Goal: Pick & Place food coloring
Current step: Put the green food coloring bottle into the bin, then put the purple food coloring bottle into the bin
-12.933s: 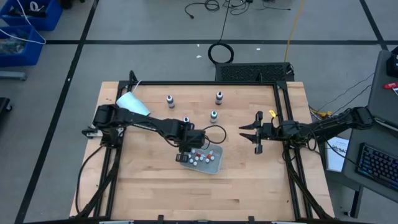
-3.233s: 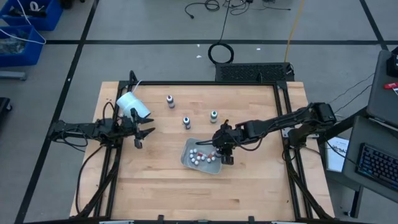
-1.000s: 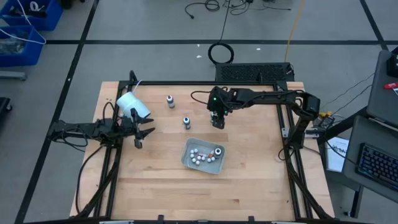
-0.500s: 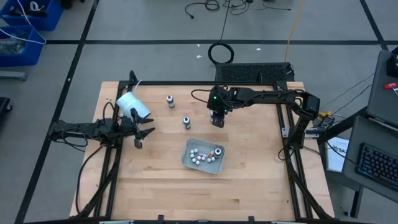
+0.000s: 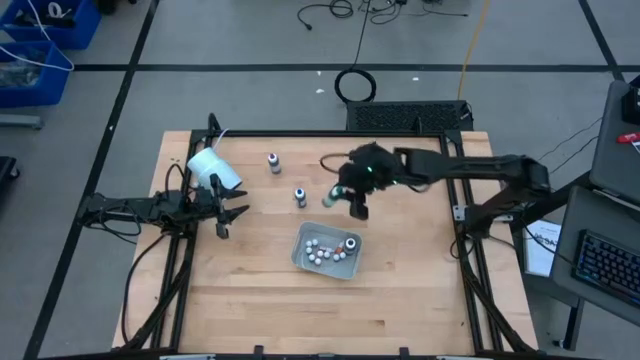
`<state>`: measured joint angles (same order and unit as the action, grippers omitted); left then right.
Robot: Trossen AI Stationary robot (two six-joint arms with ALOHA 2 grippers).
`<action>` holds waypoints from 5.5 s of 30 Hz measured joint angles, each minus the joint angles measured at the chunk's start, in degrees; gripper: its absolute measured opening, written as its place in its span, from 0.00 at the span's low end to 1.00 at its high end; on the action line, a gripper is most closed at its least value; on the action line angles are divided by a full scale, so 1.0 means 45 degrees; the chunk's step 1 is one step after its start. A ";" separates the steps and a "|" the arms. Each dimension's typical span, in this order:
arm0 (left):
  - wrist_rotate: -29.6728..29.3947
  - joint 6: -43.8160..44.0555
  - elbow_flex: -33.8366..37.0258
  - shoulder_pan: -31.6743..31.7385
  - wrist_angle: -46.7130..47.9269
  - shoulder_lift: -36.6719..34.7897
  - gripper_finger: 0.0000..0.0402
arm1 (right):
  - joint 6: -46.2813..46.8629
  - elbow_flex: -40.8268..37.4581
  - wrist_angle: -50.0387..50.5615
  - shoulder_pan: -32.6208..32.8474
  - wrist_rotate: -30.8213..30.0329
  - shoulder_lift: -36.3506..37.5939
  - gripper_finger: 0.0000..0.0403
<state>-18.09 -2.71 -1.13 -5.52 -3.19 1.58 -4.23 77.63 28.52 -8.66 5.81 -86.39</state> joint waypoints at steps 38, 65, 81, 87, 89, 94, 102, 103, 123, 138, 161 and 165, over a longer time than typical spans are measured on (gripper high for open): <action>0.0000 -0.0003 0.0000 0.0001 0.0003 0.0005 0.49 | 0.0841 0.2098 0.2862 0.3330 -0.1235 -0.4133 0.27; -0.0002 -0.0003 0.0000 0.0000 -0.0003 0.0005 0.49 | 0.1303 0.0664 0.1109 0.3140 -0.0606 -0.4123 0.39; -0.0005 -0.0003 0.0000 0.0000 -0.0002 0.0005 0.49 | 0.1521 0.0688 0.0564 0.3232 -0.0857 -0.2615 0.45; -0.0001 -0.0003 0.0000 0.0000 -0.0003 0.0000 0.49 | 0.0779 0.0690 -0.0014 0.2898 -0.2064 -0.1979 0.45; 0.0000 -0.0003 0.0000 0.0005 0.0007 0.0000 0.49 | 0.0788 0.0688 0.0075 0.2722 -0.1983 -0.1726 0.46; 0.0000 -0.0006 0.0000 0.0005 0.0002 0.0005 0.49 | 0.0547 0.0500 0.0376 0.2552 -0.0937 -0.0227 0.46; -0.0001 -0.0003 0.0000 0.0000 0.0002 0.0005 0.49 | 0.0037 -0.3695 -0.2757 0.2368 -0.1452 0.4132 0.42; 0.0000 -0.0003 0.0000 0.0000 0.0001 0.0004 0.49 | 0.0023 -0.4397 -0.3248 0.2304 -0.1732 0.4754 0.42; 0.0001 0.0148 -0.0005 -0.0005 -0.2015 0.0005 0.49 | -0.0206 -1.3305 -0.9820 0.2086 -0.3293 1.2366 0.42; -0.3045 0.1291 -0.0952 0.0411 -0.1229 0.1093 0.49 | -0.0208 -1.6536 -1.2456 0.2086 -0.3293 1.5922 0.42; 0.1007 0.3108 -1.0000 0.7753 0.5053 1.6936 0.49 | 0.0118 -1.6598 -1.1811 0.2091 -0.3241 1.5849 0.42; 0.1015 0.3115 -1.0366 0.7978 0.5010 1.7695 0.49 | 0.0122 -1.6603 -1.1728 0.2110 -0.3240 1.5849 0.42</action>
<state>-13.52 11.31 -47.77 30.38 19.35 81.21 -3.69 2.92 -24.25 0.84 -8.77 -15.07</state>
